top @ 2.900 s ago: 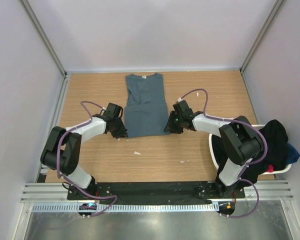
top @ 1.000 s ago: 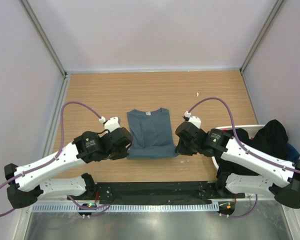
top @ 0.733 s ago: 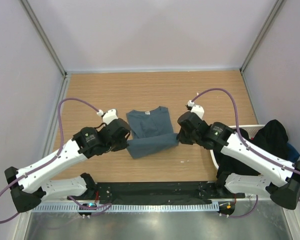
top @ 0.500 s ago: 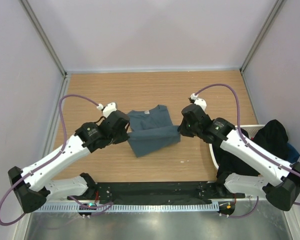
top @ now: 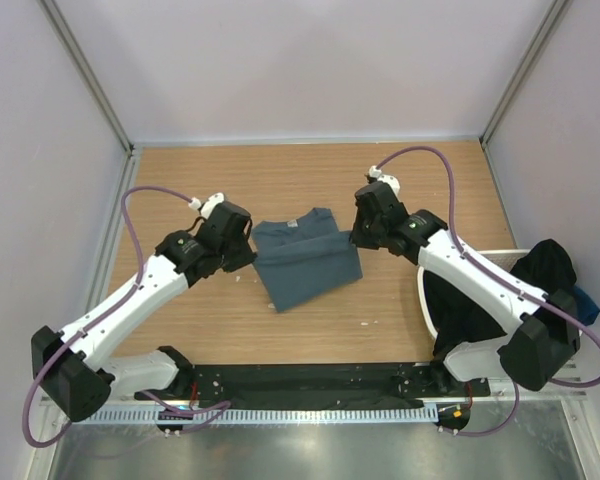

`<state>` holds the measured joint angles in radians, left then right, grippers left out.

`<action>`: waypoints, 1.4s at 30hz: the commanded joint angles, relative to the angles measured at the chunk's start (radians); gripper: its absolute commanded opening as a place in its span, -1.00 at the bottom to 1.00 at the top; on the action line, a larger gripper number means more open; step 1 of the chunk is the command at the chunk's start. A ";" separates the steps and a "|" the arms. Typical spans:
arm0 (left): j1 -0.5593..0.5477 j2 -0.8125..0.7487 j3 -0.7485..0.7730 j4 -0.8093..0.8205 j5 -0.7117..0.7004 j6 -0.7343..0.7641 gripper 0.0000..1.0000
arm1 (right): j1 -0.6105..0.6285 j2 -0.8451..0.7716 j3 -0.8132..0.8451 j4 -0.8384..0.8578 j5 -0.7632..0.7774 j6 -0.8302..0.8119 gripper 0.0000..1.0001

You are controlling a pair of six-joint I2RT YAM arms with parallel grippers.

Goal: Fold and stack the t-shirts
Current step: Fold the tshirt

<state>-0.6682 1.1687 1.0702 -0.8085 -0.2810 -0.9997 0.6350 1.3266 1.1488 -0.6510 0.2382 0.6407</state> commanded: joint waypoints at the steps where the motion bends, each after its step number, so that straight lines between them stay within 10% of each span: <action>1: 0.065 0.023 -0.013 0.055 0.009 0.044 -1.00 | -0.046 0.040 0.040 0.085 0.009 -0.070 -0.98; 40: 0.387 0.562 0.066 0.477 0.189 0.153 -1.00 | -0.209 0.830 0.632 0.320 -0.269 -0.196 -0.96; 42: 0.395 0.571 0.100 0.468 0.177 0.161 -1.00 | -0.213 0.848 0.652 0.333 -0.281 -0.193 -0.71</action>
<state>-0.2939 1.7351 1.1084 -0.3698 -0.0772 -0.8825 0.4416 2.1715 1.7302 -0.3840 -0.0422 0.4629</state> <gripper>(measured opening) 0.005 0.100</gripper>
